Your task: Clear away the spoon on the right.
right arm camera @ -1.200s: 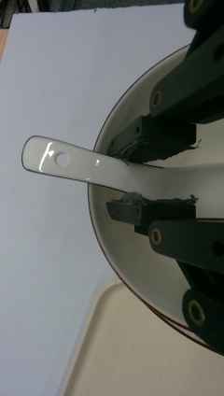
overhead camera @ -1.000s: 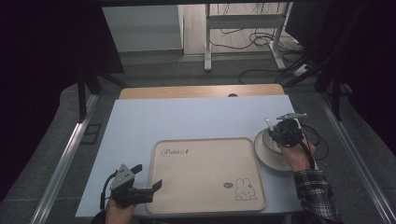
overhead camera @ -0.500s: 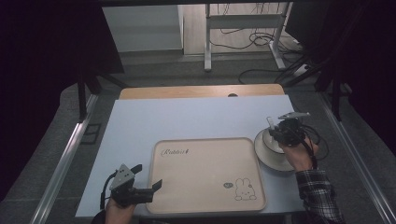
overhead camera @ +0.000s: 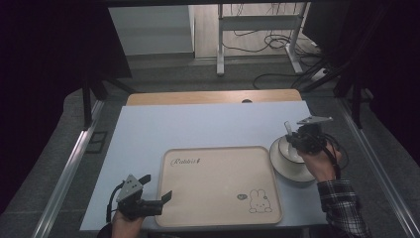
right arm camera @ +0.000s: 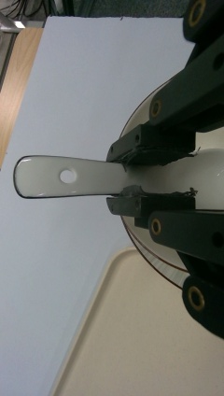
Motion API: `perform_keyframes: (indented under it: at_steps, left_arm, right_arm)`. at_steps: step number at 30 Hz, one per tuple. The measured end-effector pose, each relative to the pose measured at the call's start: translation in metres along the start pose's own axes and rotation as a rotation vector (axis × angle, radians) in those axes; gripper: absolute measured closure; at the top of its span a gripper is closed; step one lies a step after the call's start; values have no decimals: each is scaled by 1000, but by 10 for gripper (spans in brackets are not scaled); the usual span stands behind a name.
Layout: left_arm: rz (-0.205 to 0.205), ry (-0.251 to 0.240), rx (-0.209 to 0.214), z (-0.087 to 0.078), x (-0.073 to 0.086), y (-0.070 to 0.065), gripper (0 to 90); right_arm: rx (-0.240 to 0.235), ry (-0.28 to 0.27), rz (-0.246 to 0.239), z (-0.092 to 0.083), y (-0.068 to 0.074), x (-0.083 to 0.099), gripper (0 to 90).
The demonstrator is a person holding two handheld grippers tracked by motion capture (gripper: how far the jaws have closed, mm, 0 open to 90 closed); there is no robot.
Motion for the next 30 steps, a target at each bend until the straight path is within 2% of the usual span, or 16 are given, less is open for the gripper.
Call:
perform_keyframes:
  at_steps: [20,30]
  left_arm:
    - [4,1,0,0,0,-1,35]
    - [5,1,1,0,0,-1,35]
  right_arm:
    - [-51,-5,-27,-29,6,-13,755]
    - [-89,7,-57,-43,18,-19,756]
Point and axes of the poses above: each handheld gripper's, and its own axes: z roughly forward along the jaws, x roughly out of its underside, y roughly to its left, the point moved 1 cm from there along z, roughly forward along the jaws, and after that the axes turned 11 degrees about -x, right-handed, at the moved point
